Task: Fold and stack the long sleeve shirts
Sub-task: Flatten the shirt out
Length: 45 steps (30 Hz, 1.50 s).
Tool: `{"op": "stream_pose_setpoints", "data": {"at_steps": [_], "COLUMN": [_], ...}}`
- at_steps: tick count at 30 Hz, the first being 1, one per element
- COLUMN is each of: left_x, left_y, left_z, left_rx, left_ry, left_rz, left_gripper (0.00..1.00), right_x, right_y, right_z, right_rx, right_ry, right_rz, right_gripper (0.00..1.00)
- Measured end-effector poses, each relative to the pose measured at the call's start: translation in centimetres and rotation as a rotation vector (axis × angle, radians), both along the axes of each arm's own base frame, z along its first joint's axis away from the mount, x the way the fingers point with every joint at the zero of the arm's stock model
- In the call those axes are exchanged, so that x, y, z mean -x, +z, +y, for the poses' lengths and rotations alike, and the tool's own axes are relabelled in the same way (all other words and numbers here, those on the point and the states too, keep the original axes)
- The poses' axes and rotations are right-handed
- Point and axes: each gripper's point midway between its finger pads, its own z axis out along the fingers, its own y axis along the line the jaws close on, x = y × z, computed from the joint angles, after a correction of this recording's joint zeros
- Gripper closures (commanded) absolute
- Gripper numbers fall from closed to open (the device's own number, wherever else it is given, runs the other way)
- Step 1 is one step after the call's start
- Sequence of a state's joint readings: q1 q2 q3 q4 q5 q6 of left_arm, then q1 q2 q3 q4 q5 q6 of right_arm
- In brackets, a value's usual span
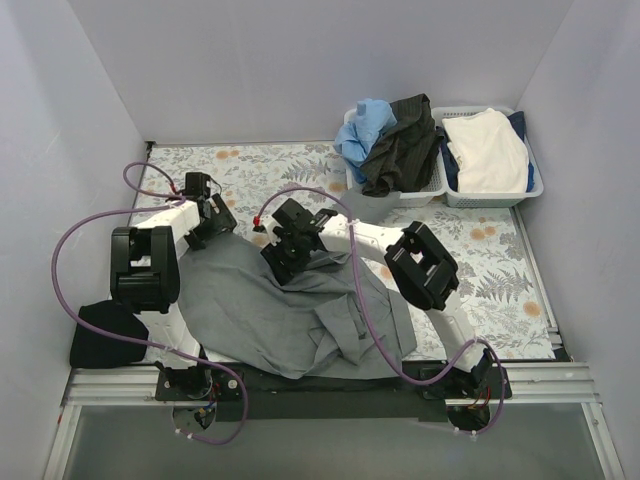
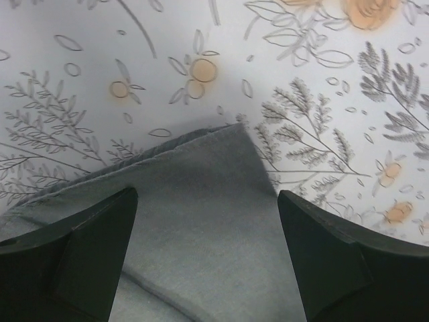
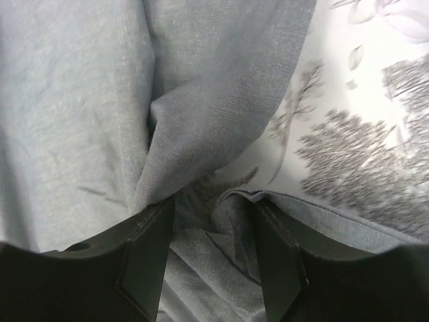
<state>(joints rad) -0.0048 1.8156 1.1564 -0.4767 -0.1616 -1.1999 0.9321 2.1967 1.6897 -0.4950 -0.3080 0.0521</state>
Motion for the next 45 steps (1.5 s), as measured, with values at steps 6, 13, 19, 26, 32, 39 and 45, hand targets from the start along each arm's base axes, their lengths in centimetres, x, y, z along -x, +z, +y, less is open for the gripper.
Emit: {"op": "stream_pose_setpoints", "data": {"at_steps": [6,13,19,26,32,39,45], "left_x": [-1.9,-6.9,-7.6,-5.4,-4.2,-4.4,-4.9], "left_y": [2.2,8.0,5.8,3.1,2.8,3.6,7.9], "left_z": [-3.7,-17.3,-28.2,-34.4,-34.3,-31.5,-31.7], "left_rx": [0.129,0.362,0.526,0.634,0.708,0.58,0.573], "left_ry": [-0.171,-0.552,-0.783,-0.914,-0.923,-0.799,-0.835], "left_rz": [-0.061,-0.283,-0.3,-0.286,-0.333,-0.372,-0.482], "left_gripper": [0.12,0.11,0.11,0.15,0.26,0.21,0.2], "right_x": [1.2,-0.7,-1.9,-4.1,-5.6,-5.6,-5.7], "right_y": [0.2,8.0,18.1,23.6,24.9,24.9,24.7], "right_z": [-2.1,-6.4,-10.7,-17.9,-20.7,-20.7,-20.9], "right_rx": [0.076,0.064,-0.105,-0.208,-0.235,-0.239,-0.235], "right_ry": [-0.042,-0.226,-0.429,-0.694,-0.799,-0.815,-0.825], "right_rz": [-0.047,-0.248,-0.416,-0.479,-0.49,-0.477,-0.471], "right_gripper": [0.36,0.31,0.31,0.31,0.31,0.32,0.32]}}
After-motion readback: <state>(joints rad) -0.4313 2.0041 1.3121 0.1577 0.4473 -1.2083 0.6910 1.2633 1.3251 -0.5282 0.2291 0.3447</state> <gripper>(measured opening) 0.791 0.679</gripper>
